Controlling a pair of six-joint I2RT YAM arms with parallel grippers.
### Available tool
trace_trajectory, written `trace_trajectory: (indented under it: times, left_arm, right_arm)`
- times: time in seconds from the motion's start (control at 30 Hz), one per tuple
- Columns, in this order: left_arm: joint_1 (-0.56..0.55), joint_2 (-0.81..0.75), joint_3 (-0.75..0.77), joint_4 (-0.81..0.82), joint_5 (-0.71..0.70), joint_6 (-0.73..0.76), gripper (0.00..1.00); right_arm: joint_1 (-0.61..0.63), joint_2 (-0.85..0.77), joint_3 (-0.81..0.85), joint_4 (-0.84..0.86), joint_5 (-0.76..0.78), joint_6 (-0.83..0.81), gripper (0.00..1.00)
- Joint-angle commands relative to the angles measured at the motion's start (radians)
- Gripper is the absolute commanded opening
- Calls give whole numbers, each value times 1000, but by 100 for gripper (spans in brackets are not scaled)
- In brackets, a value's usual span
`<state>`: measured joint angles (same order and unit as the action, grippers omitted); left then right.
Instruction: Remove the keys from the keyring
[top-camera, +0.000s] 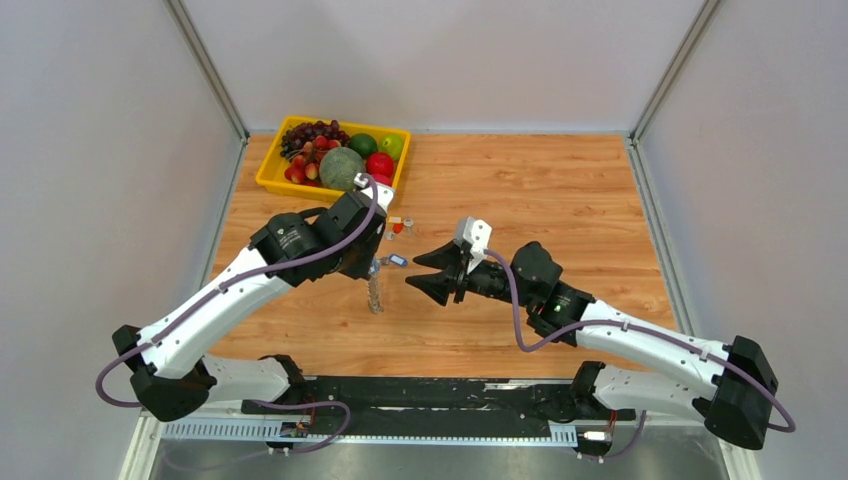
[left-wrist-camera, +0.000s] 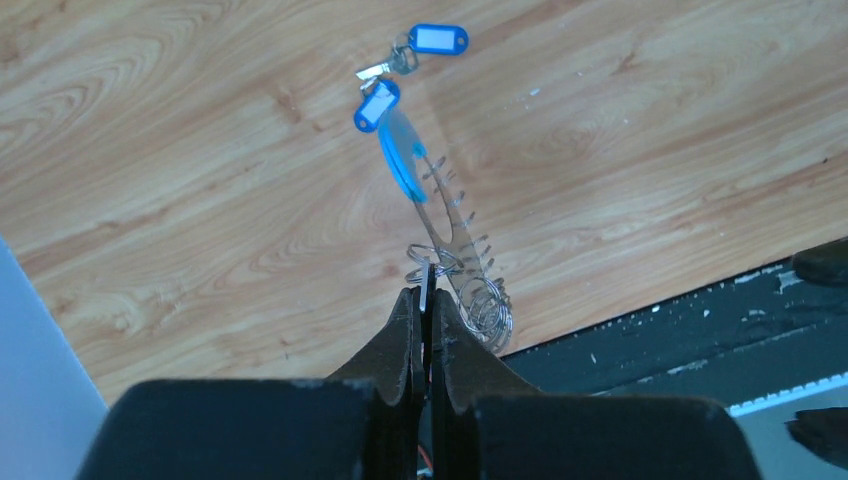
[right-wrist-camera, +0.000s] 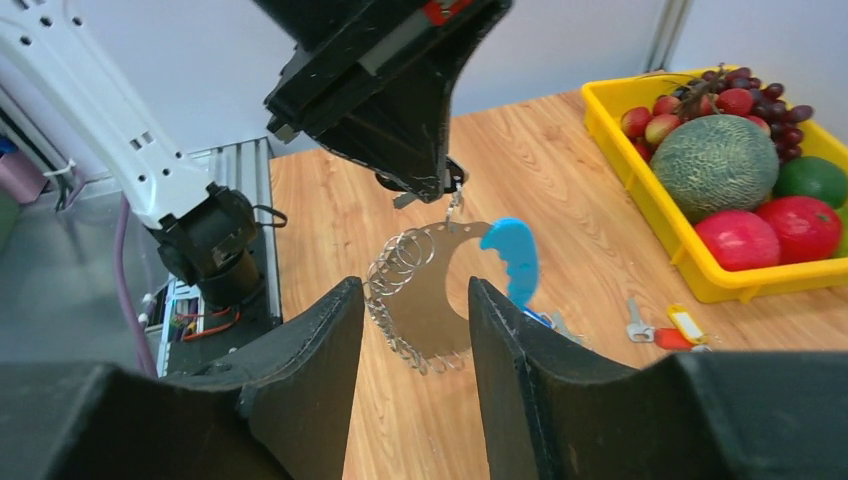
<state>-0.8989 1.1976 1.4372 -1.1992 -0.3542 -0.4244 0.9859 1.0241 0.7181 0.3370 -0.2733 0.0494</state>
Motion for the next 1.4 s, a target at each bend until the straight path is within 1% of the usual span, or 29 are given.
trace_trajectory:
  times: [0.0, 0.23, 0.37, 0.43, 0.57, 0.73, 0.87, 0.9, 1.0, 1.07, 1.23, 1.37]
  left_arm:
    - [-1, 10, 62, -63, 83, 3, 0]
    - [0, 3, 74, -13, 232, 60, 0]
    - [-1, 4, 86, -5, 324, 128, 0]
    - [-1, 5, 85, -8, 345, 174, 0]
    - [-2, 18, 95, -32, 348, 206, 0]
    - [-2, 38, 118, -50, 414, 230, 0]
    - [-2, 36, 129, -50, 436, 252, 0]
    - [-2, 35, 129, -49, 440, 257, 0]
    - [-2, 29, 135, -48, 468, 269, 0]
    - [-2, 27, 140, -49, 482, 277, 0]
    - [-3, 9, 137, -49, 507, 315, 0]
    - [-2, -20, 119, -30, 534, 373, 0]
  right_arm:
    - [19, 23, -27, 132, -39, -31, 47]
    - [29, 114, -9, 135, -92, -40, 48]
    - [37, 155, -6, 147, -105, -43, 54]
    - [39, 154, -22, 167, -106, -85, 54]
    - [39, 112, -49, 178, -116, -128, 54]
    - [39, 57, -71, 166, -100, -165, 51]
    - [39, 47, -74, 160, -107, -172, 49]
    - [39, 51, -68, 155, -112, -172, 48]
    - [40, 74, -45, 134, -123, -174, 39]
    - [39, 89, -35, 125, -127, -174, 36]
    - [40, 82, -36, 130, -138, -179, 35]
    - [39, 53, -51, 133, -112, -183, 35]
